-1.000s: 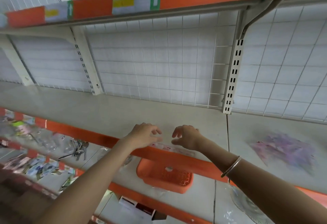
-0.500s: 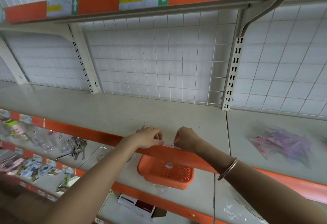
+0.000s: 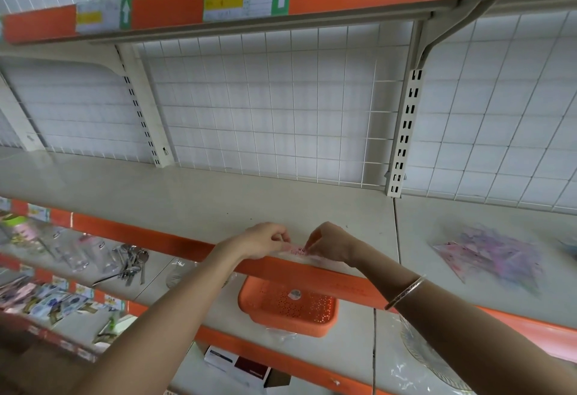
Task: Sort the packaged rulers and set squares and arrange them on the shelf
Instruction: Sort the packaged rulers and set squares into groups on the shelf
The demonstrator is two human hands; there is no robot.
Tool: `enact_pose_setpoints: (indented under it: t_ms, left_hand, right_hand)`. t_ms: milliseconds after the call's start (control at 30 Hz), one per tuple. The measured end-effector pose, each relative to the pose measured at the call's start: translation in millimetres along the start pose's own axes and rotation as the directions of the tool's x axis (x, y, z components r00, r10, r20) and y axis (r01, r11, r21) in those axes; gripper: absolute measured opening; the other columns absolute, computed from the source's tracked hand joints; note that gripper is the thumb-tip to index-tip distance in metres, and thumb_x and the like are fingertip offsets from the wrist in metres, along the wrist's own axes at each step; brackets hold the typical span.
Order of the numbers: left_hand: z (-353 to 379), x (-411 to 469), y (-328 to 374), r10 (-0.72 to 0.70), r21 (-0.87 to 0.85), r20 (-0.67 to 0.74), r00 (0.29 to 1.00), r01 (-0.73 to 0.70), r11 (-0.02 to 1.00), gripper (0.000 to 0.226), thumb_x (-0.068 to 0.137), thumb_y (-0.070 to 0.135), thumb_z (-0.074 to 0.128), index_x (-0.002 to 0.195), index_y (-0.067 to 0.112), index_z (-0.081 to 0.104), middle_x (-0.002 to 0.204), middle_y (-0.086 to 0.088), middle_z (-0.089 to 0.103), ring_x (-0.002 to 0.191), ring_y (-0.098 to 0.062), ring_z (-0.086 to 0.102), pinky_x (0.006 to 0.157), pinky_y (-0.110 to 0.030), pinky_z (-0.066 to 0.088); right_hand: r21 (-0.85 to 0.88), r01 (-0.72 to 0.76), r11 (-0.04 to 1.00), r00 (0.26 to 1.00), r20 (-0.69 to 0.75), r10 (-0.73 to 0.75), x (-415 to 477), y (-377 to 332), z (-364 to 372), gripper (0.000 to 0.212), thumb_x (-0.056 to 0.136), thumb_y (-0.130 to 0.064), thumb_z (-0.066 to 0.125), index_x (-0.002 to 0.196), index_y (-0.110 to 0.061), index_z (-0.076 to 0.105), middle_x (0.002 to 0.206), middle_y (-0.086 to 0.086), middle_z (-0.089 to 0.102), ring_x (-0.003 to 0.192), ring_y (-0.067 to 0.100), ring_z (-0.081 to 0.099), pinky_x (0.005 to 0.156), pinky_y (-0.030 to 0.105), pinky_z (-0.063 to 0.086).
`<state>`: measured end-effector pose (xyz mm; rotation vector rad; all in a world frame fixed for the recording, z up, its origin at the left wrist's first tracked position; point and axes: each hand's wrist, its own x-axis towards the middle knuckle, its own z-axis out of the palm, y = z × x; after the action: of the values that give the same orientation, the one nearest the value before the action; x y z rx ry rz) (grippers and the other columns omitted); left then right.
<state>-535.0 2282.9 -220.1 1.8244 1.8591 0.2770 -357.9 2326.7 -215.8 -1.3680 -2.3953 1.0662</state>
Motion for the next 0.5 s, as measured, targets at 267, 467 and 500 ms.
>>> enact_pose_setpoints:
  t_ms: [267,467,500]
  left_hand:
    - [0.5,24.5,26.6,0.174,0.248,-0.406,0.897,-0.076,0.966,0.032,0.094,0.038,0.054,0.121,0.02,0.053,0.121,0.001,0.055,0.116,-0.02,0.047,0.094,-0.032,0.033]
    - [11.3,51.5,72.5,0.271,0.322,-0.378,0.885,-0.149,0.935,0.045,0.095,0.037,0.052,0.137,0.023,0.04,0.14,0.001,0.04,0.132,-0.021,0.033,0.107,-0.033,0.021]
    - [15.0,56.7,82.3,0.287,0.329,-0.367,0.885,-0.165,0.93,0.045,0.095,0.037,0.051,0.137,0.024,0.04,0.141,0.001,0.039,0.133,-0.02,0.032,0.109,-0.033,0.019]
  right_hand:
    - [-0.049,-0.025,0.998,0.967,-0.255,0.012,-9.8,20.4,-36.1,0.024,0.088,0.001,0.046,0.103,-0.005,0.064,0.104,0.015,0.067,0.08,0.023,0.057,0.055,0.022,0.042]
    - [-0.038,-0.138,0.99,0.87,-0.483,0.102,-32.8,65.2,-80.4,0.03,0.089,-0.004,0.047,0.113,-0.017,0.059,0.103,0.01,0.065,0.082,0.025,0.059,0.069,0.031,0.049]
    - [-0.034,-0.154,0.987,0.855,-0.506,0.116,-37.4,74.1,-87.8,0.027,0.089,-0.007,0.05,0.113,-0.017,0.06,0.104,0.009,0.065,0.08,0.024,0.057,0.067,0.029,0.045]
